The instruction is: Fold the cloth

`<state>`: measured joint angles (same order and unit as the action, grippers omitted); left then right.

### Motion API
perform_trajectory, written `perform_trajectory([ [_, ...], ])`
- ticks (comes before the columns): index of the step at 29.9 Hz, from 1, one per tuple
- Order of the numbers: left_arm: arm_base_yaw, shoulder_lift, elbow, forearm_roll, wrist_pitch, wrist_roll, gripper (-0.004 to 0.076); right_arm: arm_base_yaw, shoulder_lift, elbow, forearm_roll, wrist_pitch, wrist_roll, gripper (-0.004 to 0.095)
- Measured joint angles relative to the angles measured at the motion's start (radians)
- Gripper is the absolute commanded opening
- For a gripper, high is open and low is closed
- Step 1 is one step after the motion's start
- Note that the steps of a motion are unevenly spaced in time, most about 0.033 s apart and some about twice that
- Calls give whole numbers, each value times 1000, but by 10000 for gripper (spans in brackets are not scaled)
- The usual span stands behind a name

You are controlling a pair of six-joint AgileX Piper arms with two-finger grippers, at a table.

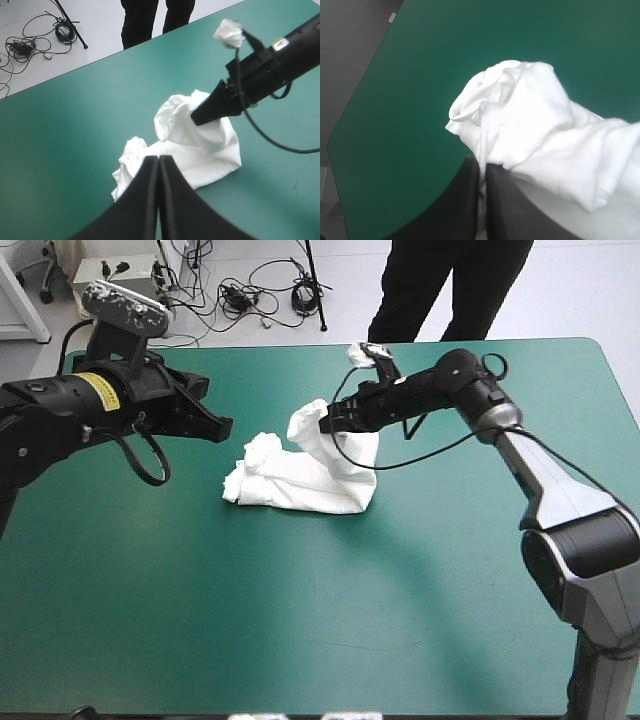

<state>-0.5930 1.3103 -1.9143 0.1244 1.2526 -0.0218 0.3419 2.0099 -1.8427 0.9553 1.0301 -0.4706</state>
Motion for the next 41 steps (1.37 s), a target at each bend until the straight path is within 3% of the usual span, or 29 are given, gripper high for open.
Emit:
perform_trajectory([
  [4,0,-2,0,0,0,-14,-9,53,111,-83,36,9,3,236],
  [9,0,-2,0,-1,0,-21,-9,120,206,-185,56,99,5,423],
  [17,0,-2,0,-1,0,-22,-9,145,223,-316,32,190,43,438],
  [22,0,-5,0,-18,0,-22,-9,101,186,-390,-139,196,172,438],
  [28,0,-36,0,-34,0,-22,-9,51,32,-381,-489,210,318,438],
  [32,0,-56,0,-34,0,-22,-9,23,-96,-297,-642,215,361,438],
  [36,0,-64,0,-34,0,-22,-9,-17,-182,-153,-682,218,372,453],
  [41,0,-64,0,-34,0,-22,-9,-37,-182,18,-632,194,329,560],
])
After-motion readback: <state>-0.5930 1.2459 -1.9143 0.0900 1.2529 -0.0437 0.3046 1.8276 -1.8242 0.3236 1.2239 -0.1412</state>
